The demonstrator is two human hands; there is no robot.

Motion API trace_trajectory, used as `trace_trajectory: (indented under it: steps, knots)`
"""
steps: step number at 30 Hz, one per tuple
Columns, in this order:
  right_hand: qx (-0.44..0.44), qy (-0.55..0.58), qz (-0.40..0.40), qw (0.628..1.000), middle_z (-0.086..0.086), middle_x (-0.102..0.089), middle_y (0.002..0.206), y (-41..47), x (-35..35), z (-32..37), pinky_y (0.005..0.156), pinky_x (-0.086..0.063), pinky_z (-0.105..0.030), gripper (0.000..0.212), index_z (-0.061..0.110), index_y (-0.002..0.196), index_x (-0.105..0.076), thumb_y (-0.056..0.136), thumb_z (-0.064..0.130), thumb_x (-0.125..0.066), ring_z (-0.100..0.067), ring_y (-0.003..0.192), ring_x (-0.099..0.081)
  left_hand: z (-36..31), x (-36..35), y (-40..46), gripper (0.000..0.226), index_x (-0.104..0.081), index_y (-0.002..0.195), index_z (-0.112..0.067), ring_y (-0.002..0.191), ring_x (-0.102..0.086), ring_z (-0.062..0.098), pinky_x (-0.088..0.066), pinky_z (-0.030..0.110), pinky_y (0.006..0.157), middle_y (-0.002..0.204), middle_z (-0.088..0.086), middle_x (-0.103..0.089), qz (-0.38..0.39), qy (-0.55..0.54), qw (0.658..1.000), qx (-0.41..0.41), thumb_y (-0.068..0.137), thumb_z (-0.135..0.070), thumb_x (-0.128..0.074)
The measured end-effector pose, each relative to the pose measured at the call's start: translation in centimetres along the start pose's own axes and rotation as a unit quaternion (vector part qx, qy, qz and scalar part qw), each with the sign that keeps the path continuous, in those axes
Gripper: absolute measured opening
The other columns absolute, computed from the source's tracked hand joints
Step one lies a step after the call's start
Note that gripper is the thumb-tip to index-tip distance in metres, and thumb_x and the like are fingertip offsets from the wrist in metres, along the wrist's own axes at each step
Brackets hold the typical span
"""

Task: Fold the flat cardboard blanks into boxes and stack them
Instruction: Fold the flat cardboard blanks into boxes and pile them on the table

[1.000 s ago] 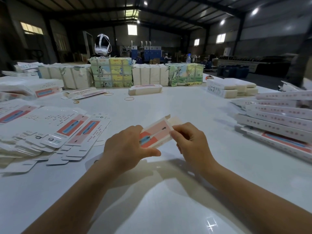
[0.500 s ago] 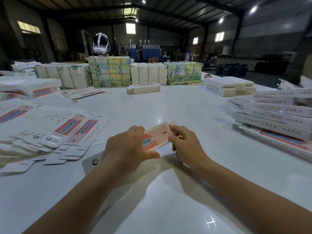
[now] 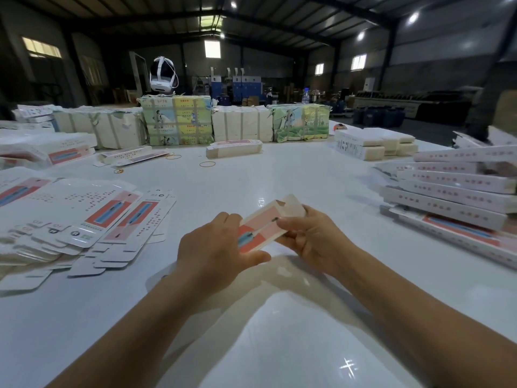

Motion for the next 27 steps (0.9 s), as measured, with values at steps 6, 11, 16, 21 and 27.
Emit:
trace_trajectory:
  steps: [6,11,16,21,27]
  knots:
    - [0.305,-0.523,-0.047,0.794,0.019,-0.055,0.060,-2.0,-1.8,0.9,0.056,-0.039,-0.010,0.023,0.029,0.083,-0.053,0.095,0.009,-0.050,-0.001,0.059,-0.053,0.1,0.1,0.1,0.076,-0.045,0.112,-0.027,0.075,-0.052,0.010,-0.045,0.018,0.064,0.105,-0.010,-0.057,-0.016,0.039,0.999,0.001,0.059,-0.080,-0.035]
    - [0.311,-0.481,-0.066,0.817,-0.007,-0.068,0.086,-2.2,-2.2,0.6,0.062,-0.046,-0.022,0.025,0.015,0.109,-0.062,0.101,0.027,-0.042,-0.023,0.077,-0.061,0.5,0.3,0.2,0.065,-0.048,0.114,-0.026,0.071,-0.047,0.009,-0.043,0.020,0.061,0.107,-0.007,-0.060,-0.079,0.055,0.995,-0.003,0.070,-0.074,-0.054]
    - [0.181,-0.207,-0.028,0.961,0.000,-0.075,0.090,-1.5,-1.5,0.9,0.084,-0.056,-0.026,0.027,0.026,0.089,-0.074,0.098,0.018,-0.050,-0.020,0.093,-0.069,0.5,0.5,0.1,0.065,-0.046,0.117,-0.024,0.074,-0.045,0.009,-0.044,0.023,0.062,0.108,-0.005,-0.060,-0.106,0.075,0.991,-0.010,0.073,-0.071,-0.055]
    - [0.162,-0.136,-0.044,0.976,-0.005,-0.075,0.095,-1.6,-1.2,1.1,0.084,-0.057,-0.029,0.025,0.018,0.096,-0.073,0.092,0.001,-0.055,-0.022,0.093,-0.069,-0.2,1.0,-0.2,0.064,-0.049,0.116,-0.021,0.078,-0.058,0.017,-0.046,0.028,0.060,0.103,-0.003,-0.061,-0.128,0.069,0.989,-0.031,0.073,-0.066,-0.062]
    - [0.157,-0.108,-0.064,0.980,-0.002,-0.075,0.091,-1.5,-1.0,1.1,0.083,-0.057,-0.027,0.026,0.021,0.092,-0.073,0.093,0.003,-0.054,-0.018,0.090,-0.070,-0.7,1.4,-0.5,0.066,-0.059,0.114,-0.011,0.075,-0.065,0.029,-0.053,0.037,0.061,0.097,0.008,-0.067,-0.151,0.056,0.986,-0.052,0.067,-0.053,-0.077]
Point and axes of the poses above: each hand's wrist, its own y-axis towards the middle knuckle, its own x-axis out of the back of the hand, z = x × y, the point moved 4 cm from there along y, towards the middle knuckle
